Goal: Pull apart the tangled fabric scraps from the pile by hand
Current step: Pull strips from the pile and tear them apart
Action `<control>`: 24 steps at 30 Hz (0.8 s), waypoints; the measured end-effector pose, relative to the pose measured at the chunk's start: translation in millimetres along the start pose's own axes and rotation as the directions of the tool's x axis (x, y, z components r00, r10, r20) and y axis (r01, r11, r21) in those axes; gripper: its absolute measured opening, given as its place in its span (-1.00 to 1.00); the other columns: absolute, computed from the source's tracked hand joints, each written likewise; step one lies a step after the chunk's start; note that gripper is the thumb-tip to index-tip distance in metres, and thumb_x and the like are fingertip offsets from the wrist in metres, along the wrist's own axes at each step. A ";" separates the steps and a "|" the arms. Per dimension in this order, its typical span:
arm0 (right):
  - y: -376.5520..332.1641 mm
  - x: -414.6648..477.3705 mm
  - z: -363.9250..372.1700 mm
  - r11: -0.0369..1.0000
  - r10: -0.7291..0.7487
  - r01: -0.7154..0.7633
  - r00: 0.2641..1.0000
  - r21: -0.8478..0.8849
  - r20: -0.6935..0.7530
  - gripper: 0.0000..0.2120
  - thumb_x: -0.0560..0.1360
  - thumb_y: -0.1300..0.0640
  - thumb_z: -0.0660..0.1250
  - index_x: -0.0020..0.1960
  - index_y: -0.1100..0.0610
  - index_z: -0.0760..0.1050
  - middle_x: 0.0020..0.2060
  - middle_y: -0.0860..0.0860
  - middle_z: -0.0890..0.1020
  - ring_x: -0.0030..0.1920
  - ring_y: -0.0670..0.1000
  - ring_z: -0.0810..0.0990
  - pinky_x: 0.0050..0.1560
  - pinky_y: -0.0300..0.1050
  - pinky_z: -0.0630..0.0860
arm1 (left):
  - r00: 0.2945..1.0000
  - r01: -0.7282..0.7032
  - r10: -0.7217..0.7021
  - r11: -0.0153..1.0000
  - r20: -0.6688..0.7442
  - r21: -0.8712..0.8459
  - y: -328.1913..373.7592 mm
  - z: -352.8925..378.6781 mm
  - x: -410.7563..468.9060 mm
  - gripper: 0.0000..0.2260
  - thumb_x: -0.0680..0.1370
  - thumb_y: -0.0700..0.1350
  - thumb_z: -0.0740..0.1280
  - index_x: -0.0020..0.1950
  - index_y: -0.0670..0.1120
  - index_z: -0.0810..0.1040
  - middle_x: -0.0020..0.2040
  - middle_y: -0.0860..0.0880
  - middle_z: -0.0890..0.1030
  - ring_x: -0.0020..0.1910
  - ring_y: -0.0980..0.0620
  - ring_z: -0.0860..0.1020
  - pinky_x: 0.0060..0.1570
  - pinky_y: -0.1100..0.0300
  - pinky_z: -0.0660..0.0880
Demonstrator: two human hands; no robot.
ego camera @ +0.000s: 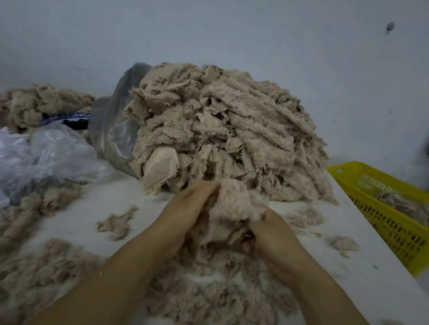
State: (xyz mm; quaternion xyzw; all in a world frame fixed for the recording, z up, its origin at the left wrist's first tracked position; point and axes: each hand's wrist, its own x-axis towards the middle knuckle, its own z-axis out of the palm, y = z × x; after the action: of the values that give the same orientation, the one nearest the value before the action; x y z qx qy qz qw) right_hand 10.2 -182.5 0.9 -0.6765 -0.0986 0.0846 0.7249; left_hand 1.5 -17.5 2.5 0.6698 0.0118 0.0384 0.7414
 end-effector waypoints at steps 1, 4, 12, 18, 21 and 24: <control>-4.4 3.9 -7.4 0.976 -0.046 0.065 0.994 0.207 -0.097 -0.65 0.61 0.29 0.20 -0.22 0.05 0.65 -0.34 0.03 0.65 -0.42 -0.10 0.57 -0.42 -0.21 0.50 | 0.997 -0.024 0.027 0.999 -0.079 0.040 -0.1 -5.7 4.5 -0.75 0.59 0.13 0.27 -0.11 0.12 0.72 -0.05 0.02 0.70 -0.03 0.04 0.64 -0.01 0.10 0.57; -15.4 14.2 -45.2 0.610 -0.053 0.330 0.924 0.720 -0.378 -0.75 0.62 0.00 0.26 0.09 0.15 0.58 -0.09 0.04 0.71 -0.10 -0.05 0.71 -0.20 -0.23 0.61 | 0.934 -0.056 0.171 0.938 -0.314 0.342 -4.3 -24.2 15.6 -0.80 0.61 0.03 0.25 -0.09 0.03 0.63 -0.16 0.06 0.62 -0.17 0.08 0.56 -0.20 0.15 0.46; 17.4 18.3 -13.0 0.948 -0.128 0.046 0.961 -0.316 -0.246 -0.81 0.58 -0.02 0.29 -0.11 0.01 0.61 -0.25 -0.09 0.66 -0.29 -0.18 0.62 -0.28 -0.34 0.53 | 0.999 0.024 0.008 0.522 -0.033 0.853 -21.3 -20.5 17.9 -0.74 0.56 0.19 0.32 -0.25 0.09 0.45 0.00 -0.11 0.60 0.09 -0.15 0.54 0.14 -0.07 0.52; 21.5 10.6 1.6 0.798 -0.137 0.079 0.989 -0.597 -0.052 -0.79 0.60 -0.18 0.21 0.13 -0.12 0.50 -0.04 -0.25 0.56 -0.09 -0.35 0.50 -0.23 -0.45 0.34 | 0.982 -0.183 0.119 0.790 0.147 0.585 -17.2 -6.9 6.4 -0.78 0.63 0.05 0.29 -0.17 0.00 0.46 -0.25 0.12 0.54 -0.28 0.18 0.50 -0.32 0.44 0.39; 16.3 11.7 2.9 0.914 -0.057 0.011 0.993 -0.405 -0.102 -0.71 0.60 -0.22 0.18 0.10 -0.06 0.51 -0.10 -0.21 0.61 -0.13 -0.27 0.56 -0.21 -0.36 0.41 | 0.923 -0.299 0.134 0.838 0.360 0.456 -9.2 -0.8 -3.8 -0.84 0.65 -0.05 0.28 -0.12 -0.02 0.48 -0.27 0.21 0.54 -0.29 0.27 0.48 -0.26 0.43 0.40; 17.7 13.1 1.7 0.912 -0.092 0.027 0.986 -0.409 -0.139 -0.67 0.64 -0.12 0.17 -0.21 0.03 0.48 -0.39 -0.14 0.55 -0.30 -0.07 0.50 -0.27 -0.16 0.38 | 0.858 -0.347 0.086 0.823 0.507 0.449 -4.6 0.4 -8.8 -0.86 0.66 -0.08 0.29 -0.08 -0.09 0.48 -0.22 0.16 0.51 -0.23 0.18 0.44 -0.15 0.30 0.39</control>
State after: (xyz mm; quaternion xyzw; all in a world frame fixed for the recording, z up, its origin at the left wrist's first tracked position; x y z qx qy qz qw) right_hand 22.6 -176.3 -16.4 -0.8133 -0.0778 -0.0128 0.5765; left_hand -7.0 -19.0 -2.4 0.8322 -0.2346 -0.0412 0.5007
